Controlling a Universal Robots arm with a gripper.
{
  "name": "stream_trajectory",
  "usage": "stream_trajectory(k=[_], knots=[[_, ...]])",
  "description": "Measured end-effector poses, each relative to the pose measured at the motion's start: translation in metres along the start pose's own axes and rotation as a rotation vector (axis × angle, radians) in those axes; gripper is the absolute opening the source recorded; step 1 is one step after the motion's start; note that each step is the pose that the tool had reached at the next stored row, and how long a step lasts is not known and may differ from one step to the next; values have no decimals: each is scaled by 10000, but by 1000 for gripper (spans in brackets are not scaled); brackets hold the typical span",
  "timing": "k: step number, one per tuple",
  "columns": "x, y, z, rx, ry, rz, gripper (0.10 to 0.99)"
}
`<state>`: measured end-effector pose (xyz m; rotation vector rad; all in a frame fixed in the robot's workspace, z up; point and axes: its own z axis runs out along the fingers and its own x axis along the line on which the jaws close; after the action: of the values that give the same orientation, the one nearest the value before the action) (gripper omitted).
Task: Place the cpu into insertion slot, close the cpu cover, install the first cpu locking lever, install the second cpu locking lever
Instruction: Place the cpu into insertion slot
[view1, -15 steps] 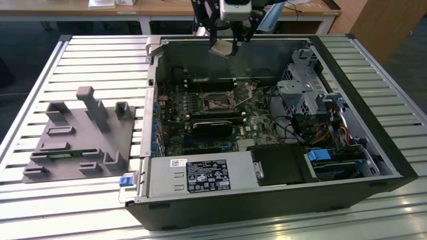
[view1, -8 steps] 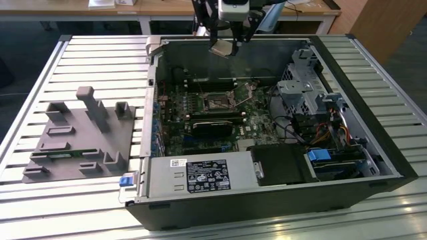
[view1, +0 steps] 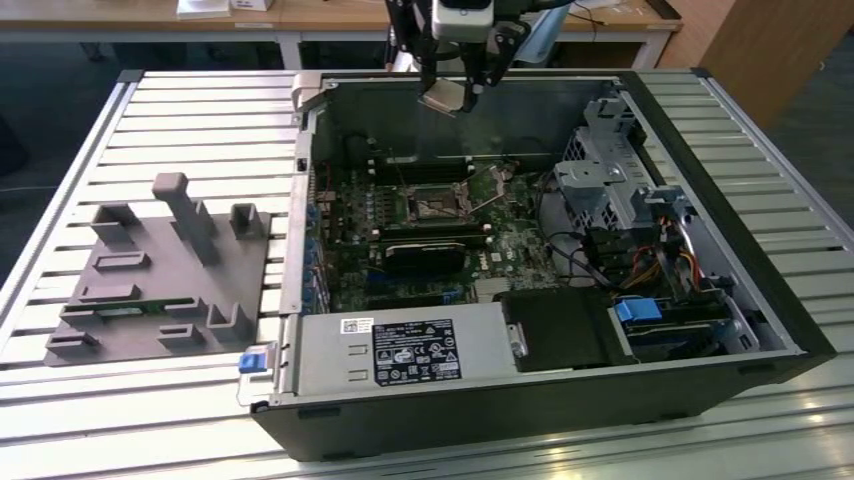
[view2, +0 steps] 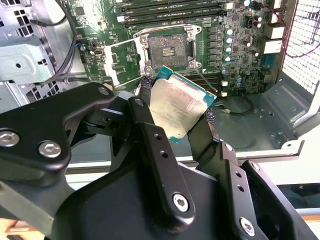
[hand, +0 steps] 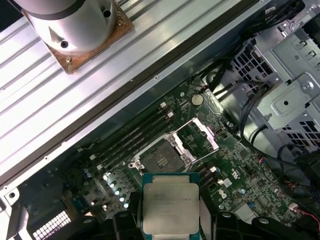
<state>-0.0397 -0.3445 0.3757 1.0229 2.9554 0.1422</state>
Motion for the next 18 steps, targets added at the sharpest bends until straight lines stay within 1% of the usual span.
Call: stream_trajectory(k=[8, 18], knots=[[0, 0, 2, -9, -46, 511, 541], [0, 0, 4, -30, -140, 1563, 541]])
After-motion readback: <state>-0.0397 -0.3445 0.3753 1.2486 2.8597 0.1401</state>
